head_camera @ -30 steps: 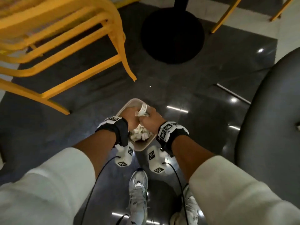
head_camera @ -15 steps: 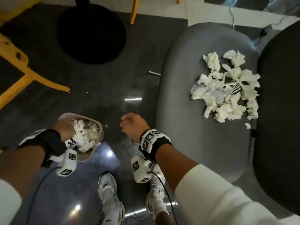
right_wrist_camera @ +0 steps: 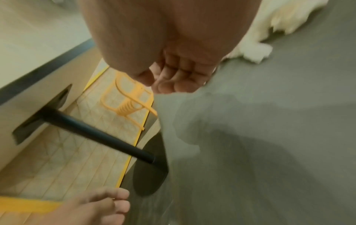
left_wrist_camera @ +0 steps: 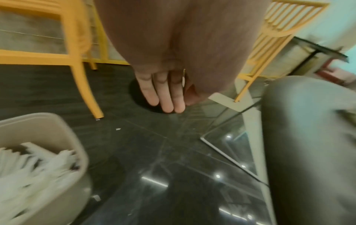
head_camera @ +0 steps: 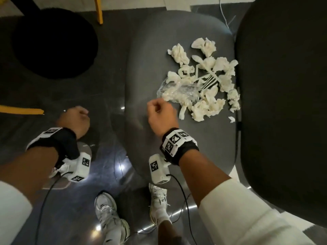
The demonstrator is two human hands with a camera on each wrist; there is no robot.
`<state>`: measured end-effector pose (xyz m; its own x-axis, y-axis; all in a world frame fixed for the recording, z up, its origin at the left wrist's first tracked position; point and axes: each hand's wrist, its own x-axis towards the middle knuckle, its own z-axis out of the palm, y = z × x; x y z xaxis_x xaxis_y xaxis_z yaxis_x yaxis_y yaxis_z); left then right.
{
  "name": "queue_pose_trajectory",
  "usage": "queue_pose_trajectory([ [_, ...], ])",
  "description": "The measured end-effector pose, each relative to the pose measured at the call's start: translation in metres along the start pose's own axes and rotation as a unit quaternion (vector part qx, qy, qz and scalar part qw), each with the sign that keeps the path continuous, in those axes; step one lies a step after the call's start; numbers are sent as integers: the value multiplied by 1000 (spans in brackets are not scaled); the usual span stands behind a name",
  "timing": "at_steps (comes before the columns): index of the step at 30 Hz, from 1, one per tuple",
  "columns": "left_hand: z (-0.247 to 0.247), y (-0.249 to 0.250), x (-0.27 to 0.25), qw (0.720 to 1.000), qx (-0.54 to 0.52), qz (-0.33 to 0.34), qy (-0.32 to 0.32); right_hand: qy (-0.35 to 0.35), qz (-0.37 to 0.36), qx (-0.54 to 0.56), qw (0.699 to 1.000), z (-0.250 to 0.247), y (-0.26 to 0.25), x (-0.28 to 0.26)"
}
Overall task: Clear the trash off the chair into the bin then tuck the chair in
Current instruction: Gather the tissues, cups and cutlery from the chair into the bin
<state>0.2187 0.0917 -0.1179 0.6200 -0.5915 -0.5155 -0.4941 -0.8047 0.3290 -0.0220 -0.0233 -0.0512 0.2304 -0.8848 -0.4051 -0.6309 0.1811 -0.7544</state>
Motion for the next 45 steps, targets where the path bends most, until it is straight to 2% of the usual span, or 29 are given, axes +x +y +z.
queue_pose_trajectory([
  [2, -5, 60, -8, 997, -30, 53, 47, 104, -9, 8, 994, -42, 2, 16],
  [4, -4, 119, -15, 986, -55, 139, 76, 189, 8, 0, 982, -80, 14, 36],
  [6, 3, 174, -23, 970, -76, 216, 77, 230, 31, -44, 972, -114, 33, 53],
  [8, 15, 224, -38, 955, -84, 282, 48, 212, 57, -104, 970, -140, 51, 65],
  [11, 40, 277, -65, 922, -59, 382, -14, 119, 88, -203, 968, -164, 73, 72],
  [13, 58, 298, -78, 907, 14, 415, -73, 68, 115, -215, 968, -170, 87, 74],
  [15, 80, 309, -86, 881, 143, 437, -114, 23, 122, -205, 971, -171, 99, 74],
  [16, 90, 312, -88, 867, 197, 441, -123, 9, 108, -203, 973, -171, 104, 73],
  [18, 109, 317, -87, 858, 251, 431, -124, 23, 80, -170, 982, -174, 113, 74],
  [21, 124, 320, -85, 864, 256, 421, -104, 46, 101, -85, 990, -186, 112, 73],
  [23, 123, 320, -85, 860, 241, 438, -107, 51, 103, -82, 990, -194, 112, 74],
  [25, 118, 319, -84, 860, 206, 453, -111, 46, 78, -113, 990, -200, 109, 75],
  [29, 95, 327, -80, 913, 53, 392, -100, -5, -12, -139, 990, -194, 100, 82],
  [32, 73, 333, -73, 937, -20, 339, -84, -93, -46, -227, 968, -174, 94, 83],
  [34, 64, 332, -67, 946, -42, 311, -82, -119, -50, -294, 947, -157, 95, 81],
  [38, 56, 319, -59, 962, -104, 234, -98, -92, -70, -302, 946, -137, 106, 77],
  [43, 44, 293, -63, 955, -180, 208, -109, -65, -49, -307, 948, -141, 98, 60],
  [45, 36, 284, -67, 951, -209, 203, -102, -46, -22, -342, 938, -149, 87, 55],
])
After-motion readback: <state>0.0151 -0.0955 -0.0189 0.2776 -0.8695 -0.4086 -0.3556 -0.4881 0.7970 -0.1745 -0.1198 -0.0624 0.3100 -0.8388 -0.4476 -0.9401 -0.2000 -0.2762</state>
